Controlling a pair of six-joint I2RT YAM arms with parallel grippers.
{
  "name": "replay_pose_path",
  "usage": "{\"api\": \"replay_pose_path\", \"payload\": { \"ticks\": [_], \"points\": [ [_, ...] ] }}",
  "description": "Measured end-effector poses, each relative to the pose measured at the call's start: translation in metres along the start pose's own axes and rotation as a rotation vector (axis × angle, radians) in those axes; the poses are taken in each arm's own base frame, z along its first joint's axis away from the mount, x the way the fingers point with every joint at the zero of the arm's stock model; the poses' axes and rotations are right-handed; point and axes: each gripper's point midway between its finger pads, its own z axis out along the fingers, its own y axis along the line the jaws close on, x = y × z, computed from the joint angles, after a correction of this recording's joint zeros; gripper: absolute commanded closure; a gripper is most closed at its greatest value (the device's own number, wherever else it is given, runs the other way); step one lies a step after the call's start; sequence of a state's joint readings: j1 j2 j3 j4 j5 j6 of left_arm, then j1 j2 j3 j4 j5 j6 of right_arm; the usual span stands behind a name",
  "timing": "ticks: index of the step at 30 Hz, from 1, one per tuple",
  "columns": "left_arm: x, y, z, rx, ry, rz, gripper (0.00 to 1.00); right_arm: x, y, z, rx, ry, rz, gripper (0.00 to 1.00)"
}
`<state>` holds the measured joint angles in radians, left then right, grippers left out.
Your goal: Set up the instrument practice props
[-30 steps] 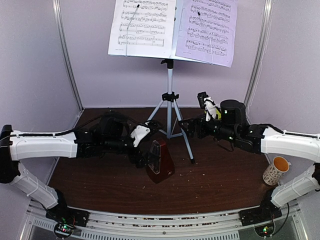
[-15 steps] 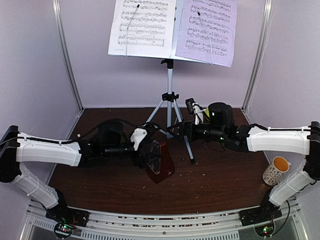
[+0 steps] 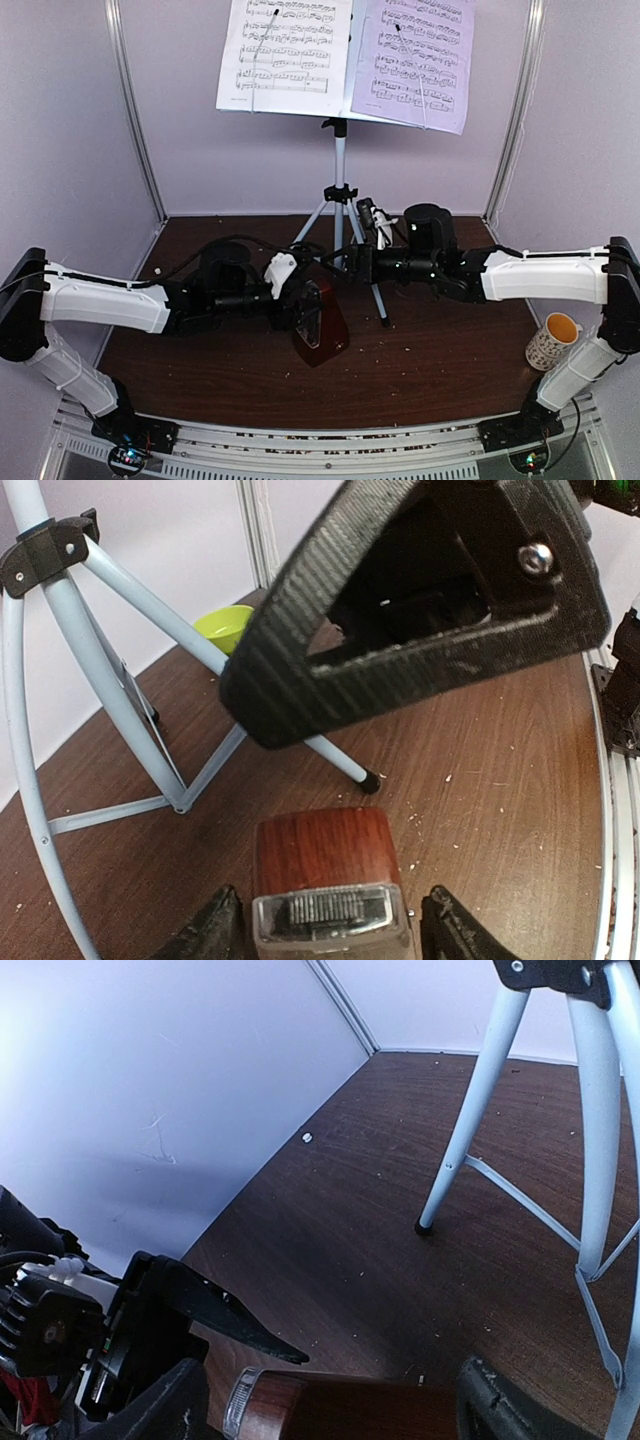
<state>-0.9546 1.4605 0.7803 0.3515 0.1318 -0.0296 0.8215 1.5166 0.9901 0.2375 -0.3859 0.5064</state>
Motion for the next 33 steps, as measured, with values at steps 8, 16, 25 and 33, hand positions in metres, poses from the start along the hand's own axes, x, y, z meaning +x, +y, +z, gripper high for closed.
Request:
{"api": "replay_pose_path", "payload": {
  "ticks": [8,16,25,33],
  "points": [
    [0.000,0.001,-0.001,-0.007,-0.011,-0.002,0.43,0.016,0.005,0.008,-0.025,0.047,0.009,0.19],
    [0.001,0.003,-0.006,-0.025,-0.014,-0.001,0.43,0.026,0.002,0.013,-0.026,0.076,0.028,0.22],
    [0.000,0.004,-0.008,-0.032,-0.016,0.000,0.50,0.036,-0.003,0.014,-0.021,0.088,0.035,0.28],
    [0.000,0.003,-0.010,-0.032,-0.019,0.001,0.54,0.037,-0.003,0.014,-0.026,0.075,0.029,0.30]
  ]
}}
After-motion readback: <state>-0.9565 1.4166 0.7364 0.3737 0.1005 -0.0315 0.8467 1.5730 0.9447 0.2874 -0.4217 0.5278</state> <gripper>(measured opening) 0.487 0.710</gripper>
